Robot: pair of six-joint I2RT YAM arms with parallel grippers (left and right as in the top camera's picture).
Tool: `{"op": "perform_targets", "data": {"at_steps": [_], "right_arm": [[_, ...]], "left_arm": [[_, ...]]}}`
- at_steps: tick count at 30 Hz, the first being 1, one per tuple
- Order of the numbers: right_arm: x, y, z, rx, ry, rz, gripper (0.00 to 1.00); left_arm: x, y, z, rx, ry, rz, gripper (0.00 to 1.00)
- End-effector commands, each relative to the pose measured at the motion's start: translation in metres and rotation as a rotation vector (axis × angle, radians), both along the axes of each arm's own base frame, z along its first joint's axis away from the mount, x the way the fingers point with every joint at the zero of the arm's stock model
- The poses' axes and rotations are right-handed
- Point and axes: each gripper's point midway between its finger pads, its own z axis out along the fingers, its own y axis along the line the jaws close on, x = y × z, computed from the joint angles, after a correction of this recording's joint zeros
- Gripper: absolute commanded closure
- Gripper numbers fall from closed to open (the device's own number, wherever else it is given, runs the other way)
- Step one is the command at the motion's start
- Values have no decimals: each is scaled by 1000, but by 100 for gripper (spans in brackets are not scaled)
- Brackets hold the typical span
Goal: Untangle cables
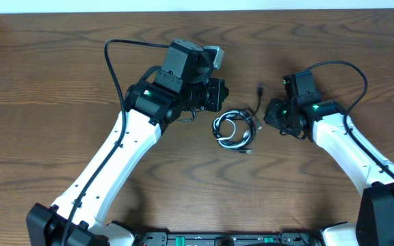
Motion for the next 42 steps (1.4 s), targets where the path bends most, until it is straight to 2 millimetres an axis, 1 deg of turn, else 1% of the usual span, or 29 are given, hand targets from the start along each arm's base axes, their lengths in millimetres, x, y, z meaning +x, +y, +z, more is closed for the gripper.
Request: {"op": "perform_targets", "data": {"at_steps": [1,2,3,4,5,7,9,11,12,13,15,16,17,19,20,22,23,27,30,32,33,36,39,42], "right_arm": [[1,-5,0,-44,-14,4,80],[0,-5,0,-47,-11,7,78],[-1,-6,-1,-49,-5,6,71],[-1,-7,-1,-49,-3,4,68],[-2,-9,-1,-50,2,0,61],[-3,-14,-2,-55,13,-9,49],[-4,-16,-3,-57,14,12,43],[-5,-16,-3,-61,17,22,40],[-6,-16,-4,-64,22,26,39],[-9,-17,-5,-69,32,30,39],[-11,-18,-6,-73,41,36,38],[-12,-18,-6,-78,41,48,37],[-12,-18,-6,-79,40,52,36],[-12,-18,-6,-84,37,62,34],[-12,-18,-6,-85,36,68,34],[-12,-18,-6,-88,34,75,32],[-12,-18,-6,-88,35,75,32],[-13,-18,-6,-90,40,78,30],[-14,-17,-6,-88,41,81,29],[-14,-16,-6,-84,41,83,28],[-14,-16,-7,-84,42,83,28],[-15,-16,-7,-84,46,83,28],[-15,-16,-7,-83,45,84,27],[-15,-16,-7,-84,46,84,27]], "left_arm": [[0,2,6,-6,-7,0,93],[0,4,3,8,0,8,93],[1,11,-6,52,16,36,93],[2,14,-11,75,24,50,93],[4,20,-23,118,43,72,92],[7,23,-45,170,86,86,92],[11,21,-72,205,143,79,85],[11,20,-92,230,193,73,83],[9,20,-109,252,242,67,83],[5,23,-131,289,305,63,83],[1,26,-154,324,374,70,83],[0,31,-173,343,436,98,83],[0,34,-183,352,468,117,83],[-1,35,-198,355,510,122,83],[-4,29,-207,319,555,102,83],[-5,20,-215,281,576,70,83],[-3,18,-219,272,580,66,78],[-4,19,-230,279,597,67,74],[-3,18,-230,277,595,67,73],[-1,17,-230,271,583,57,66],[-2,14,-229,259,580,36,64],[-2,13,-228,253,580,34,64],[4,11,-228,245,546,18,57],[7,10,-229,241,531,20,56]]}}
